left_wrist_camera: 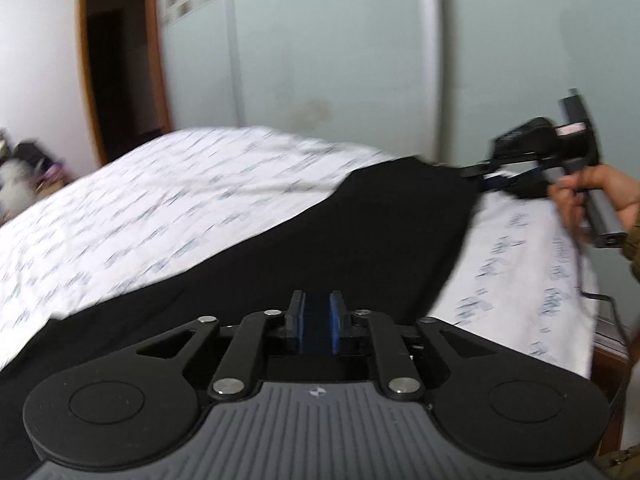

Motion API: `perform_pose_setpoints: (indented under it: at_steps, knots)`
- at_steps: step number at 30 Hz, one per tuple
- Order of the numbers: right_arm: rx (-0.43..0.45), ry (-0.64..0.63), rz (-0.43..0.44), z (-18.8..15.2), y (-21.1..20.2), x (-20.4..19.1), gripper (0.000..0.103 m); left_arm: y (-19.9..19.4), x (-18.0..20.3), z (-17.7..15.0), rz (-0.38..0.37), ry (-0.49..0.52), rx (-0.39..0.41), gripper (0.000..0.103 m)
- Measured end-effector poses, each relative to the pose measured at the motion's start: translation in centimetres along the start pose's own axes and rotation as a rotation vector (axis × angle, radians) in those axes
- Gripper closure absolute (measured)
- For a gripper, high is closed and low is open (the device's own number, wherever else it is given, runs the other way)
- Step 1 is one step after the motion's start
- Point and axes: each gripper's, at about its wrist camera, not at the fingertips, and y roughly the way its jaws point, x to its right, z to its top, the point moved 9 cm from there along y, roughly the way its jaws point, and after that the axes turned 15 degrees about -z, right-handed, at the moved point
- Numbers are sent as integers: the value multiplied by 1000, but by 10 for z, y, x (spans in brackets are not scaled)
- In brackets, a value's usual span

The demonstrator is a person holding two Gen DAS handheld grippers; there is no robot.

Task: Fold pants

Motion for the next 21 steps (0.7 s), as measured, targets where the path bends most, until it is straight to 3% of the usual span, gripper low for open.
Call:
perform_pose_setpoints:
  at_steps: [1, 3, 5, 8, 9, 10, 15, 18, 20, 21]
  knots:
    - [10, -21, -15, 2, 2, -1, 87, -1, -7, -4, 13, -18, -13, 84]
    - [50, -91, -45, 4, 2, -6, 93, -4, -20, -12, 39, -48, -28, 67]
    - [87, -142, -69, 9, 3, -9, 93, -12, -29, -18, 72, -61, -18, 53]
    - [53, -82, -106, 14, 13, 3, 87, -29, -37, -26, 139, -37, 12, 35]
    - [41, -45, -82, 14, 13, 6, 77, -34, -38, -28, 169, -17, 17, 29]
    - [36, -12, -59, 14, 11, 8, 65, -39, -41, -30, 201, 5, 19, 28]
    - [8, 58, -20, 15, 20, 10, 55, -48, -51, -39, 340, 113, -31, 28]
    - [9, 71, 18, 20, 31, -1, 46, -52, -56, -41, 356, 100, -32, 28]
    - [15, 52, 6, 22, 38, -7, 73, -54, -59, -43, 352, 82, -31, 27]
    - [19, 35, -5, 23, 39, -8, 95, -55, -61, -44, 357, 78, -33, 27]
